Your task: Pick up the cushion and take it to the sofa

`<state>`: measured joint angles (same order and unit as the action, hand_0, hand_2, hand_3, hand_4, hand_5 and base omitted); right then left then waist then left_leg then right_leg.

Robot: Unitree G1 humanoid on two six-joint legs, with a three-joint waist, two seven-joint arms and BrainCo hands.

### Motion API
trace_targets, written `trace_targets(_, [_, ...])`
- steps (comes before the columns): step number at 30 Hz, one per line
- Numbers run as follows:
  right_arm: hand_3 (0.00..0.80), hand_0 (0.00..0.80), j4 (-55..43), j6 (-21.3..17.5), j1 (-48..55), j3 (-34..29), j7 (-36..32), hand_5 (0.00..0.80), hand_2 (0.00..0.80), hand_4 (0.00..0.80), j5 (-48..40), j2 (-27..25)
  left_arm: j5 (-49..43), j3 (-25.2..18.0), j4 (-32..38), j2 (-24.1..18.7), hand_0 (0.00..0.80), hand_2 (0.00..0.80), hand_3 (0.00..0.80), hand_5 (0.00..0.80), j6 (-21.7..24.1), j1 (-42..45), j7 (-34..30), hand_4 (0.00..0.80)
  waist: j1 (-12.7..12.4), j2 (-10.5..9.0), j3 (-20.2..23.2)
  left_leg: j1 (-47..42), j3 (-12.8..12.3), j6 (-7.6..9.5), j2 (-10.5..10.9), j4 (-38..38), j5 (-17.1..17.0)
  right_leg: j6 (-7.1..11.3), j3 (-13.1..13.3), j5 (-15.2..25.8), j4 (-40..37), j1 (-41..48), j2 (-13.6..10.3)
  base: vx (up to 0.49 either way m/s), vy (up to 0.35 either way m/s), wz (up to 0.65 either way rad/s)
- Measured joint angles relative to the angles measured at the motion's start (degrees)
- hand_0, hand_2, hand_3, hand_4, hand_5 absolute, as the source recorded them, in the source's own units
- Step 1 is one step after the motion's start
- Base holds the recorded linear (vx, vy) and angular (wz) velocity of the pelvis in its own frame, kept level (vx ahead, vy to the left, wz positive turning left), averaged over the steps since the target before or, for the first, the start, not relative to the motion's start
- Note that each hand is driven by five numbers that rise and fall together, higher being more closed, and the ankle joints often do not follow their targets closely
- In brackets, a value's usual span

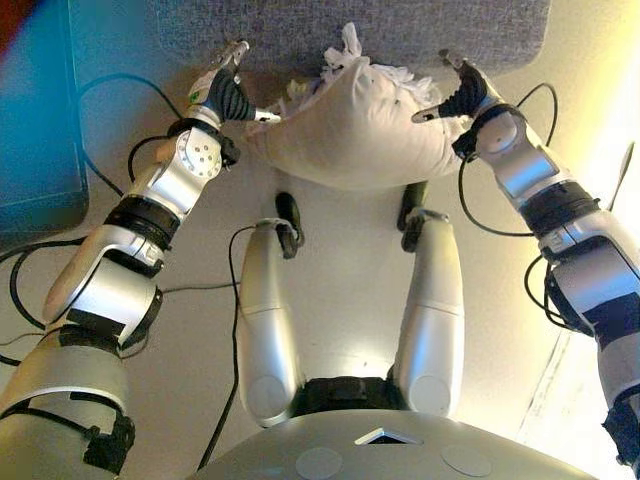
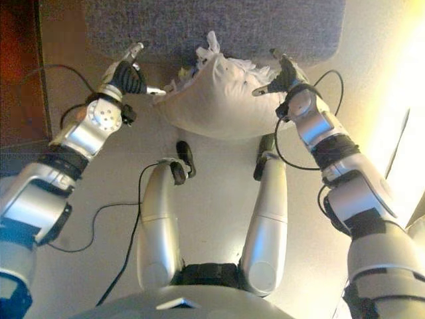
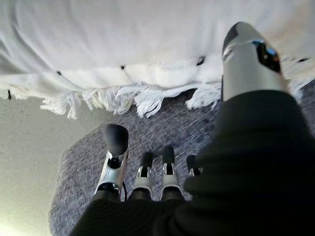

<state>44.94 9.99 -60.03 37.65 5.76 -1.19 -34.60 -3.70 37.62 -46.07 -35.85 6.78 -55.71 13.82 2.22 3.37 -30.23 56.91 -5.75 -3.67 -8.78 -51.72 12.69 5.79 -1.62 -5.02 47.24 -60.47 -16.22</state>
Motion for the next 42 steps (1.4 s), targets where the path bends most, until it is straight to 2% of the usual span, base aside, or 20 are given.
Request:
trace_targets(4, [0.000,0.000,1.32,0.03,-1.61,1.54,-0.50,0.000,0.000,0.000,0.09,0.20,0.08,1.29,-2.60,1.14,0.000,0.000,0.000,0.000,-0.15,-2.02,-0.32,0.000,0.12,0.03,0.03,0.34,-0.05,0.04,-0.01,-0.02,0.03,-0.11,0.21,-0.07,0.01,-0.48,0.03,0.000,0.000,0.00])
trace_targets(17, [0.000,0.000,0.04,-1.11,-3.20,1.45,-1.13,0.000,0.000,0.000,0.56,-0.23,1.21,1.50,-2.99,1.07,0.000,0.000,0.000,0.000,-0.29,-2.54,-2.67,0.000,0.16,0.03,0.07,6.00,-0.11,0.43,-1.00,-3.92,1.05,-0.01,1.40,-0.25,2.80,-6.45,0.91,-0.007,-0.007,-0.04])
trace_targets(23, [0.000,0.000,-2.44,-2.78,-2.72,1.31,0.19,0.000,0.000,0.000,0.72,-0.32,0.94,1.71,-3.01,1.62,0.000,0.000,0.000,0.000,-0.21,1.37,-3.55,0.000,1.57,0.01,0.10,7.54,-0.23,0.45,-1.01,-3.94,1.12,-0.12,1.49,0.03,2.60,-7.95,0.93,0.000,0.000,0.00])
trace_targets(27, [0.000,0.000,-2.27,-4.16,-2.31,1.42,0.53,0.000,0.000,0.000,2.98,-0.38,0.28,2.19,-4.00,3.54,0.000,0.000,0.000,0.000,-0.18,3.50,-3.64,0.000,1.53,0.01,0.09,7.50,-0.27,0.03,-1.22,-3.93,1.11,-0.24,1.38,-0.05,2.57,-7.99,1.12,-0.017,-0.003,-0.02])
trace_targets(35, [0.000,0.000,-0.91,-4.68,-2.82,1.80,0.98,0.000,0.000,0.000,4.16,-0.27,0.00,4.31,-5.07,3.76,0.000,0.000,0.000,0.000,-0.24,1.81,-3.60,0.000,1.36,0.01,0.10,7.74,-0.14,0.45,-1.14,-4.03,1.19,-0.15,1.38,0.07,2.55,-8.08,1.16,-0.012,-0.006,0.00])
trace_targets(42, [0.000,0.000,-1.32,-4.83,-3.28,1.76,1.02,0.000,0.000,0.000,5.05,-0.34,-0.03,4.46,-5.47,3.60,0.000,0.000,0.000,0.000,-1.01,-1.24,-1.62,0.000,1.67,0.00,0.12,8.77,-0.17,0.38,-1.27,-4.14,1.22,-0.26,1.39,0.19,2.54,-9.04,1.37,0.000,0.000,0.00])
